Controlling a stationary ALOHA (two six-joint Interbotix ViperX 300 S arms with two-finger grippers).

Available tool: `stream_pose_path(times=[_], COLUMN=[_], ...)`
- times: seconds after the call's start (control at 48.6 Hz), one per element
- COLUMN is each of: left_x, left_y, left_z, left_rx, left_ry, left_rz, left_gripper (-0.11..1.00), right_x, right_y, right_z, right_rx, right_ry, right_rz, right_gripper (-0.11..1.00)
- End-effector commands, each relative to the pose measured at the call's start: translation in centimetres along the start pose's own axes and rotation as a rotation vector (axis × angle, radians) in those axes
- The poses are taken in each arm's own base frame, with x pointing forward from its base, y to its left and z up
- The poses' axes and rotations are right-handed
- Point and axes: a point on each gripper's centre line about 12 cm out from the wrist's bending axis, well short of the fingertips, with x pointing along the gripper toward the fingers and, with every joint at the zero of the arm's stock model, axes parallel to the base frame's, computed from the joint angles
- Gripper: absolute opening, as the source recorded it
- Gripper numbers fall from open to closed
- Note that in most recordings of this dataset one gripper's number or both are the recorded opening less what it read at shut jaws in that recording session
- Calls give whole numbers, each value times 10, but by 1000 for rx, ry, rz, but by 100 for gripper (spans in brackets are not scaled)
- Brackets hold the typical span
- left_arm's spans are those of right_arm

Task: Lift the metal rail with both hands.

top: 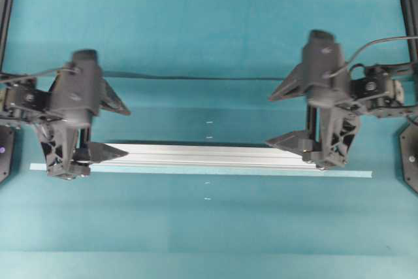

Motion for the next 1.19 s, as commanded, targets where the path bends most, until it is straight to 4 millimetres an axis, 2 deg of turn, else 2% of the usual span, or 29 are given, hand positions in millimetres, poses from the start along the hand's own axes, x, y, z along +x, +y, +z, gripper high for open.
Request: stream_pose_path(times=[0.0,0.329,0.576,1.007,1.172], left_x=[-12,-52,-72,-92,-98], left_y=[-1,-2,-2,-3,-3], left_z=[11,30,36,37,39], left_rx=[3,-1,0,-3,-2], left_ry=[-101,-352,-476,-563,-603], left_rz=[-7,-24,-31,-41,-43], left_gripper=[88,88,88,88,88], right_x=[-10,-56,-94,-117,-119], right_y=[1,2,3,1,0], right_z=[10,19,20,3,-7], right_rx=[-7,-2,-4,29,59], right_ry=[-78,-323,-481,-557,-572], right_rz=[5,25,39,58,69], right_gripper=[99,99,99,99,99])
